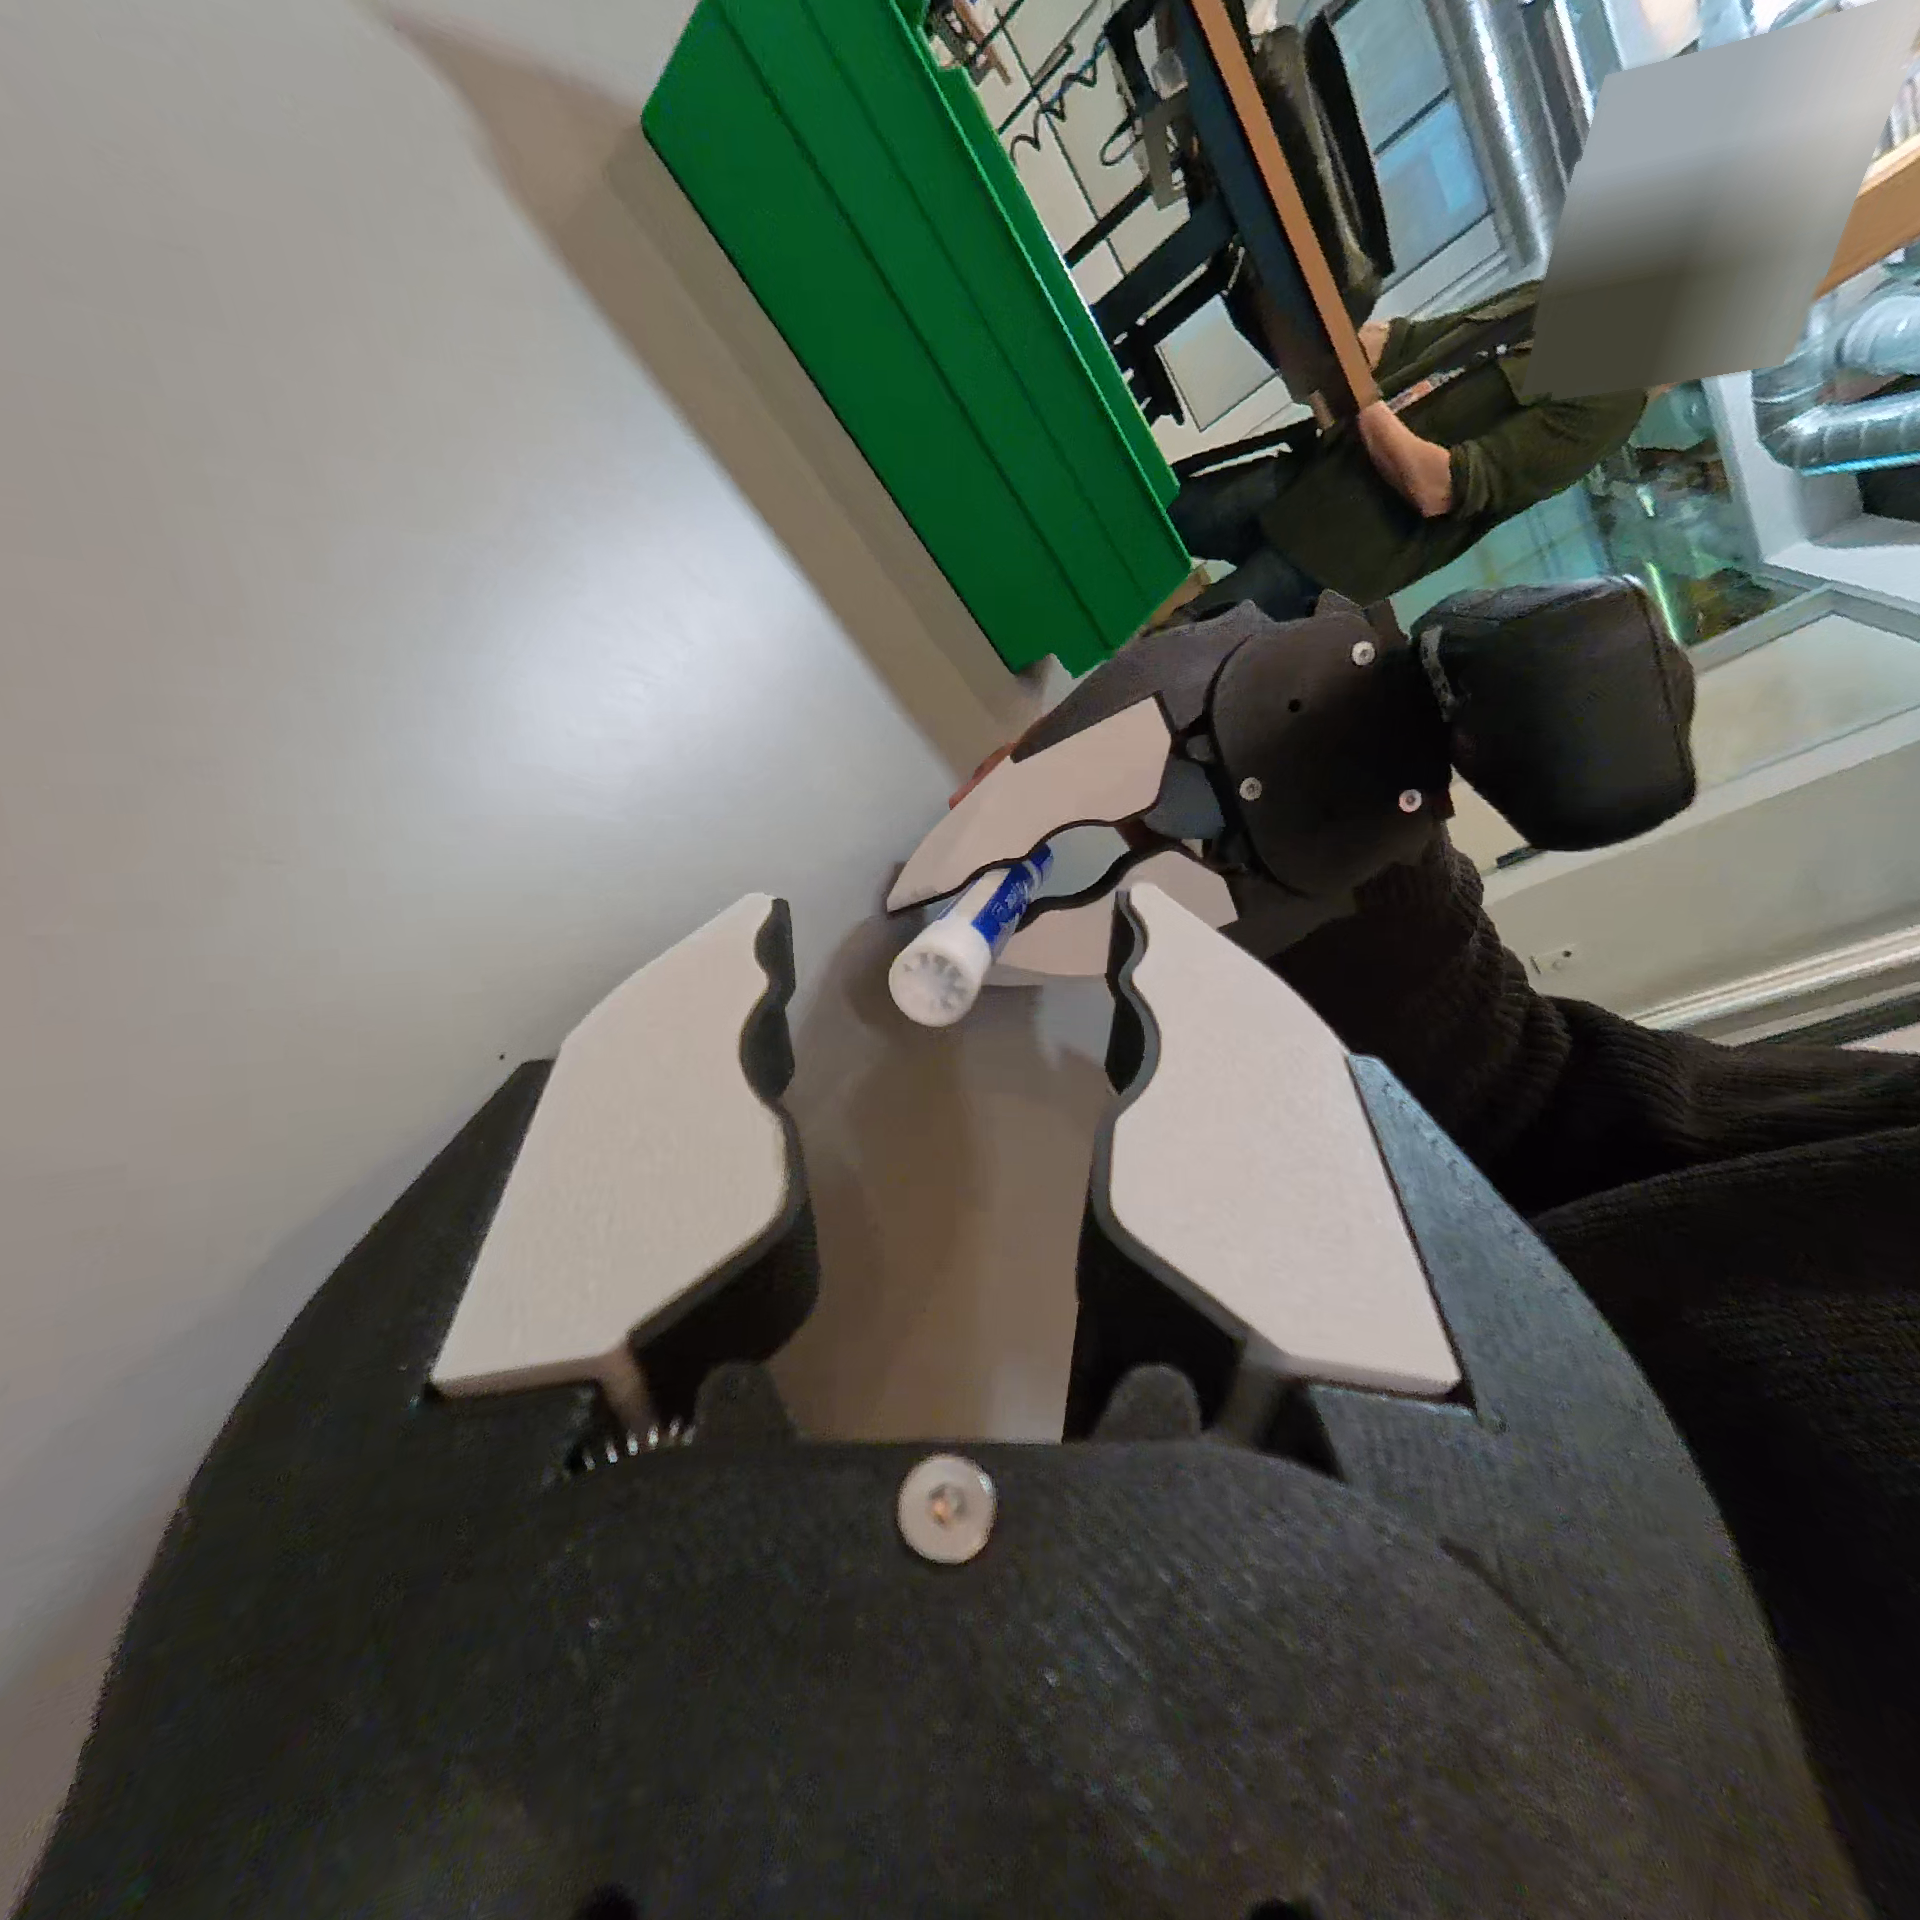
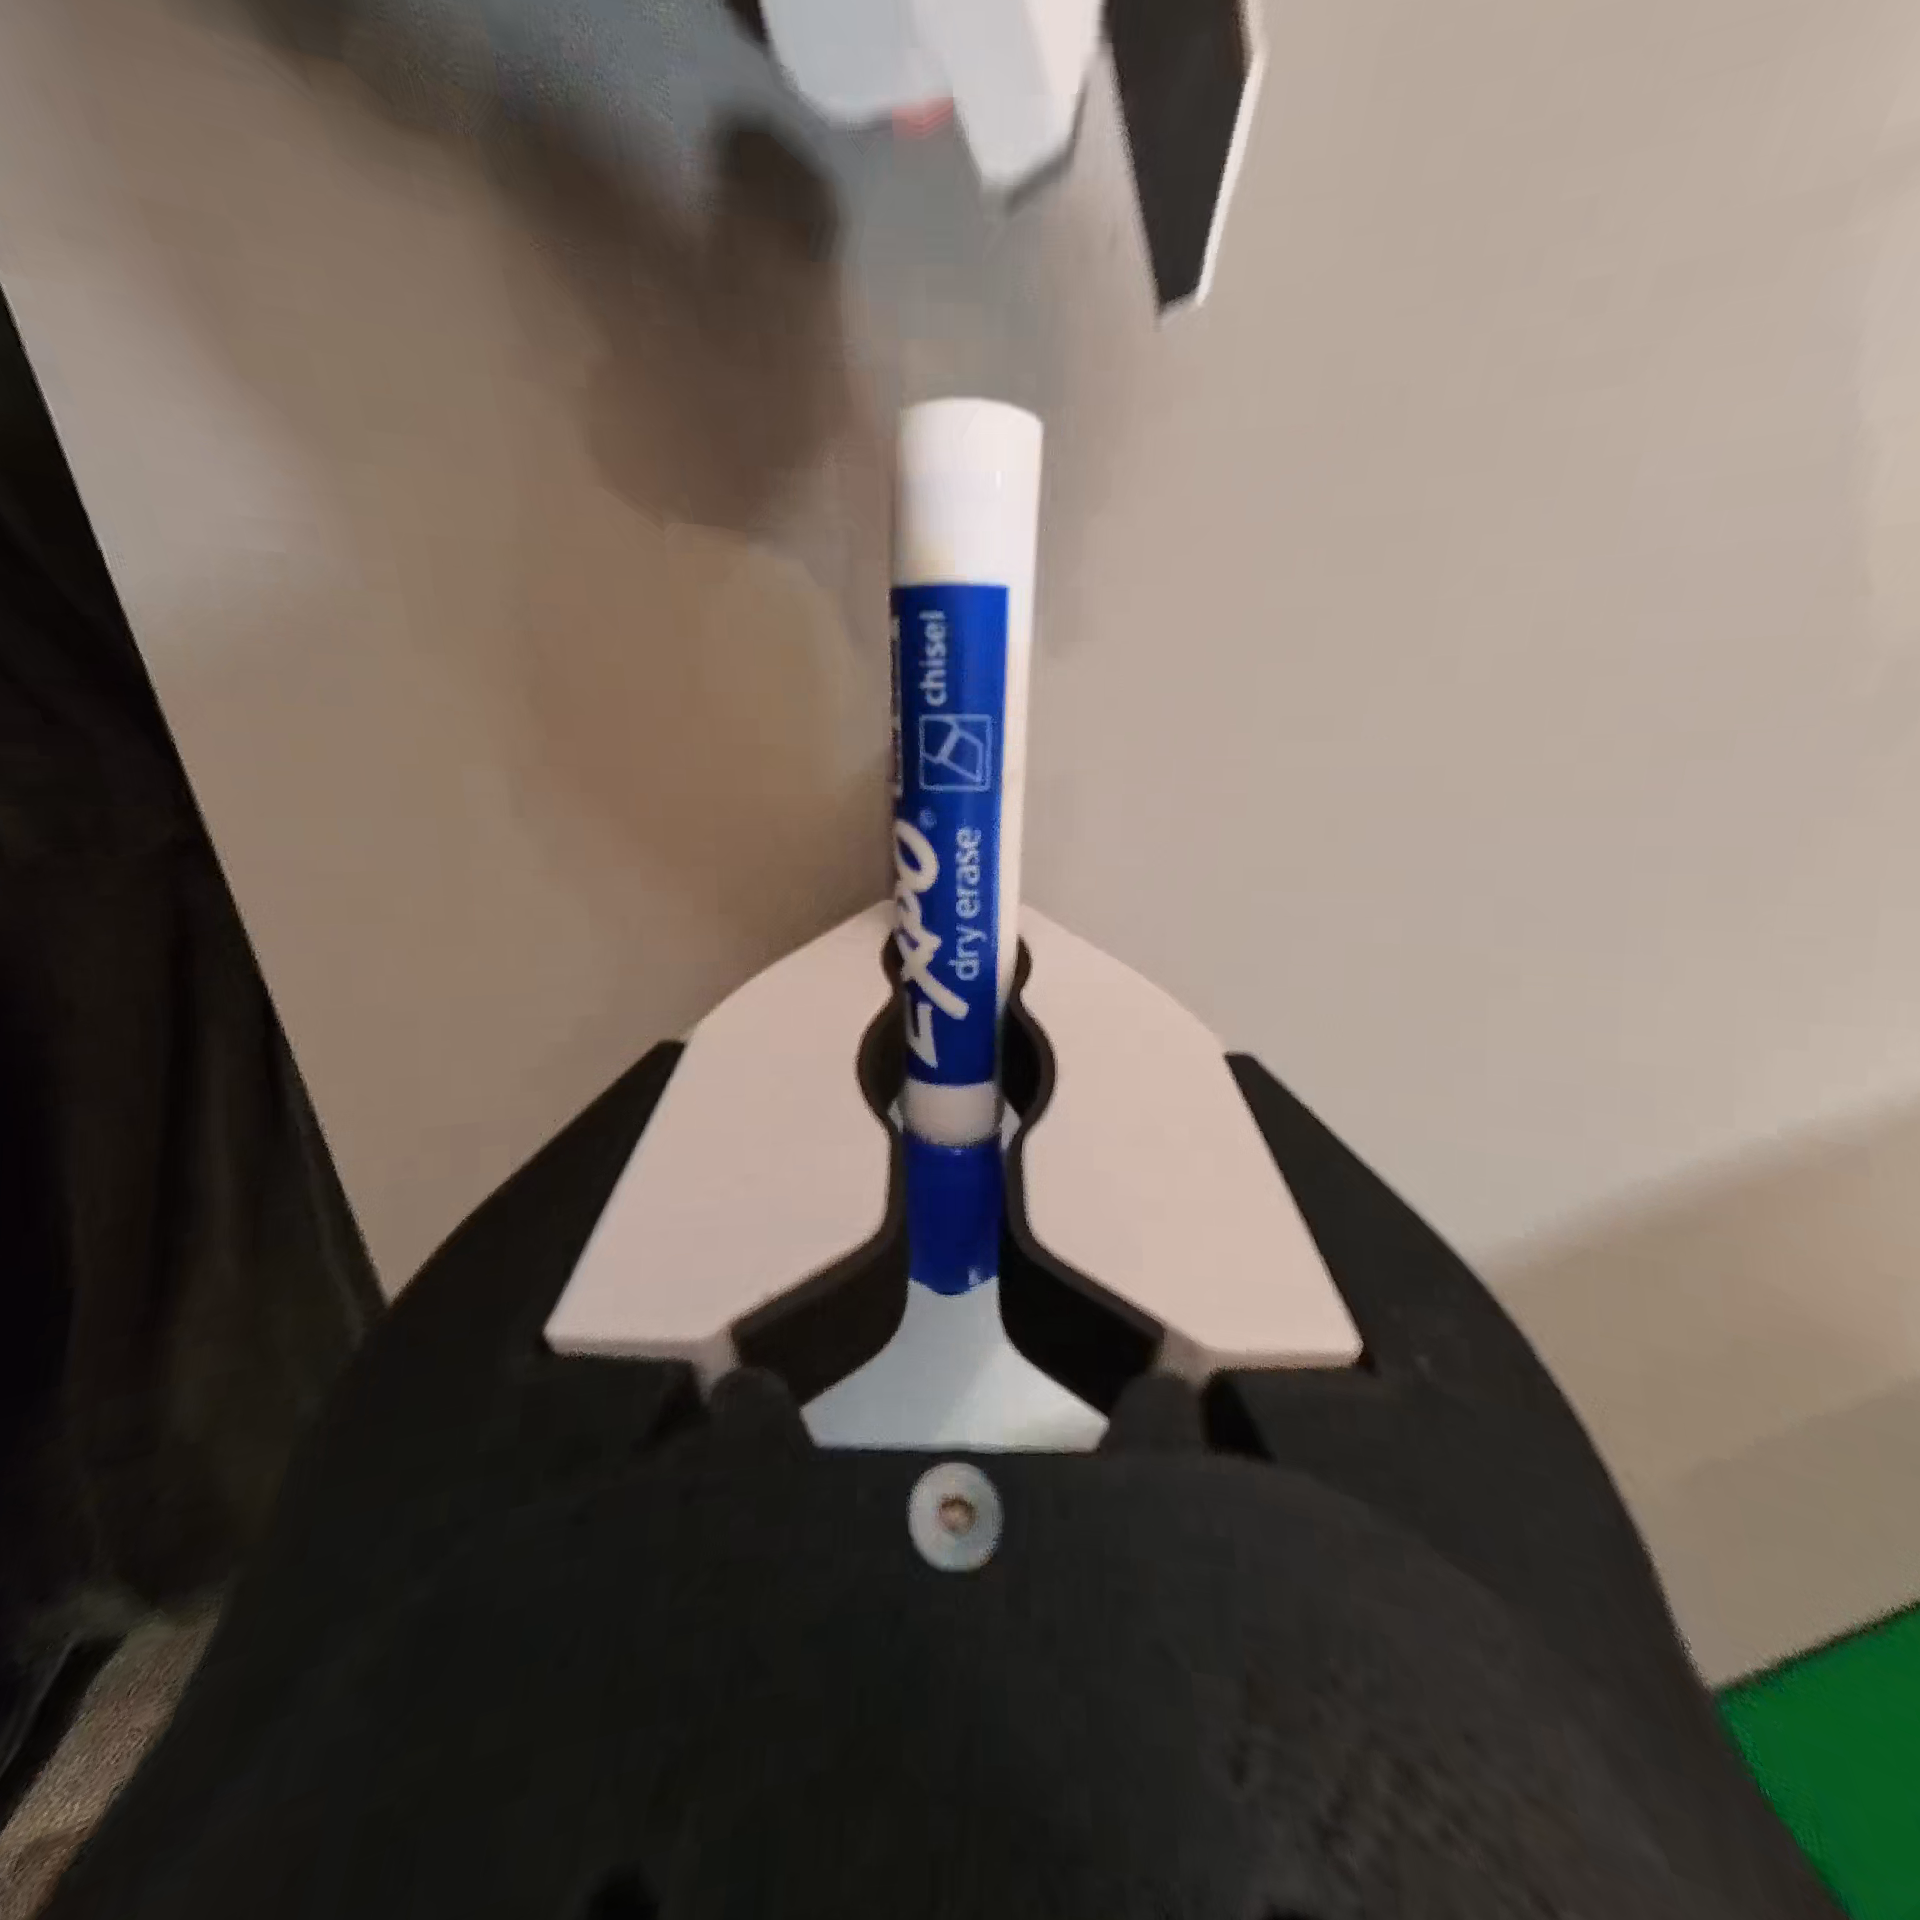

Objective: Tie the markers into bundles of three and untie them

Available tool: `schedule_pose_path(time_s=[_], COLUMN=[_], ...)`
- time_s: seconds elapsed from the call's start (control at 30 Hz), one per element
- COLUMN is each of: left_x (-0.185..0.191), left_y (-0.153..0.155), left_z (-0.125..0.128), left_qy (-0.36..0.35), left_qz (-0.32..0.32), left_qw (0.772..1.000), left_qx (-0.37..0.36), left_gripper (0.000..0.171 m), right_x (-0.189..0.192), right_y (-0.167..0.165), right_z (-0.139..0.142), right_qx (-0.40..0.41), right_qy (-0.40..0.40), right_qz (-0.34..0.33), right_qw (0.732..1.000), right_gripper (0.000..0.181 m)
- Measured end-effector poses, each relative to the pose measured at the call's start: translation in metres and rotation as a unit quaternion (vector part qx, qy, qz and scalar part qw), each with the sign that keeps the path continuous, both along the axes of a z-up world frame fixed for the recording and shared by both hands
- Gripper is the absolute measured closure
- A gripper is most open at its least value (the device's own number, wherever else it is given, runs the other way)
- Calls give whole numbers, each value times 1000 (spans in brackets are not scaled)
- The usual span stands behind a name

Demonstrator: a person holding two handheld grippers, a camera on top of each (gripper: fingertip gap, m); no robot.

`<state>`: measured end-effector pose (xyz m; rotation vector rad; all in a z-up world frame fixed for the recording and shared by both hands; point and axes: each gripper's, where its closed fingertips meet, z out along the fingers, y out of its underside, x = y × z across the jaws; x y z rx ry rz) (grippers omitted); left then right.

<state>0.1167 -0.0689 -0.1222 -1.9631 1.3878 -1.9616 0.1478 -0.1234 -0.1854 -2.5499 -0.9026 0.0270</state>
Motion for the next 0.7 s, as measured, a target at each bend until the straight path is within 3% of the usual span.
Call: schedule_pose_path(time_s=[0.2,0.4,0.7], left_x=[-1,-6,-10], left_y=[-17,-34,-46], left_z=[-9,-12,-23], left_qy=[16,21,38], left_qz=[-43,-91,-124], left_qw=[999,995,990], left_qx=[22,28,59], left_gripper=[119,166,159], right_x=[-4,-2,0], right_y=[-17,-23,-32], right_z=[4,5,2], right_qx=[-49,-59,-86], right_qy=[1,-1,2], right_qz=[7,10,14], right_qw=[999,998,996], right_gripper=[167,167,167])
